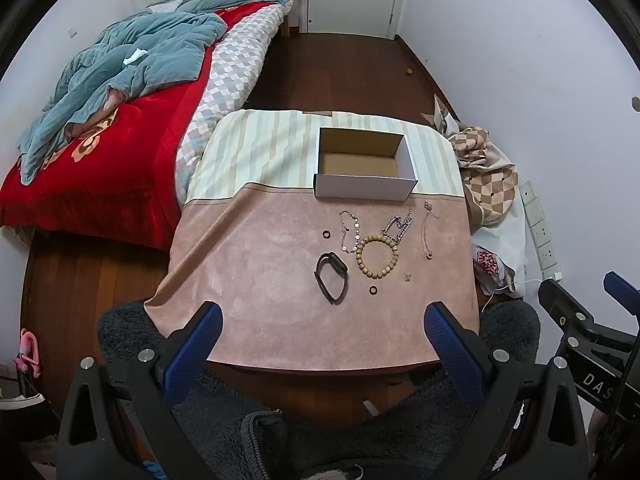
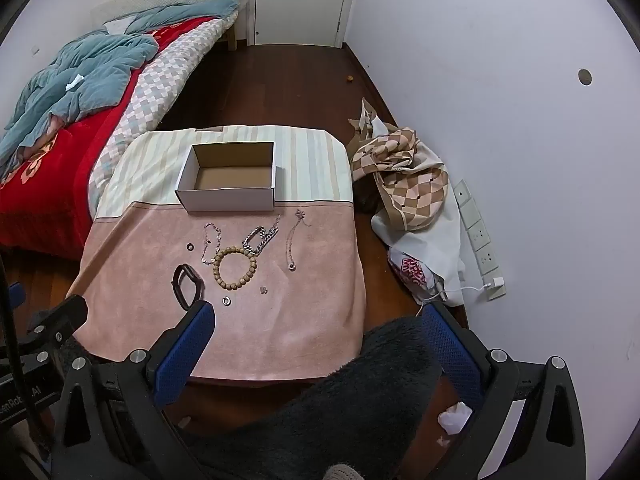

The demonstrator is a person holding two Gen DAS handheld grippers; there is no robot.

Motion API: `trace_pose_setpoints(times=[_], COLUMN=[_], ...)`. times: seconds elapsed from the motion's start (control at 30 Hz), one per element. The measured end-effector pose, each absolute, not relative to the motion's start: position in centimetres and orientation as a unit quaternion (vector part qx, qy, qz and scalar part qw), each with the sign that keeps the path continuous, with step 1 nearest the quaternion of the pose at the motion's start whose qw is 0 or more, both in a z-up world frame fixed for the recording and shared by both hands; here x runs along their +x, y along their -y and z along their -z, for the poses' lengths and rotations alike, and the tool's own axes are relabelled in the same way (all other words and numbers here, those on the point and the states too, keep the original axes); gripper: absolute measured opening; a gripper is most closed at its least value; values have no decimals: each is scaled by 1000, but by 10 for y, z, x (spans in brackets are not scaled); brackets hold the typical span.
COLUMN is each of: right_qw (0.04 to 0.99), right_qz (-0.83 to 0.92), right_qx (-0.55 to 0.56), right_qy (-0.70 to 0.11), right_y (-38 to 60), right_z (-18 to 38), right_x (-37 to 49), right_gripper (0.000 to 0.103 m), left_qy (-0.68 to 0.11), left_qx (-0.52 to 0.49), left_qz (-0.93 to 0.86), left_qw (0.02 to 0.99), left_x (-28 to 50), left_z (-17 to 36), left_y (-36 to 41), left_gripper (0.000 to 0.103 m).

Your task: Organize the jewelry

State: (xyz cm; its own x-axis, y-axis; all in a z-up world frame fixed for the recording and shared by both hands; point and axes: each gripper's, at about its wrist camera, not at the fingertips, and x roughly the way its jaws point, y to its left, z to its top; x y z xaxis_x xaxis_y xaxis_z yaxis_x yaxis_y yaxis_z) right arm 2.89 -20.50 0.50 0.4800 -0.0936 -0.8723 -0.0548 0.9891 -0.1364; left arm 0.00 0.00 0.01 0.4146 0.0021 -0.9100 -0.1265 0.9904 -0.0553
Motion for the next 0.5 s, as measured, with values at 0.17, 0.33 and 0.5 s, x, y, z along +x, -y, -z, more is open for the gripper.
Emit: trace_pose_setpoints(times=[0.17,0.33,0.5], right_qw=[857,857,857], right_qz=[12,12,12], right_qx=[-73,-73,-73], right_qy=[-510,-509,-510], right_y=[205,205,205], right_z=[-5,-5,-5], right_x=[29,29,29], right_gripper=[103,103,103], left_qy=[-537,-537,-537], left_qx=[-58,-58,-57], left_qz=[-39,-38,-38], left_qw=[841,841,841], left_x=[-1,0,0], left_z=[-1,0,0], left_y=[1,0,0], left_gripper=[103,103,103])
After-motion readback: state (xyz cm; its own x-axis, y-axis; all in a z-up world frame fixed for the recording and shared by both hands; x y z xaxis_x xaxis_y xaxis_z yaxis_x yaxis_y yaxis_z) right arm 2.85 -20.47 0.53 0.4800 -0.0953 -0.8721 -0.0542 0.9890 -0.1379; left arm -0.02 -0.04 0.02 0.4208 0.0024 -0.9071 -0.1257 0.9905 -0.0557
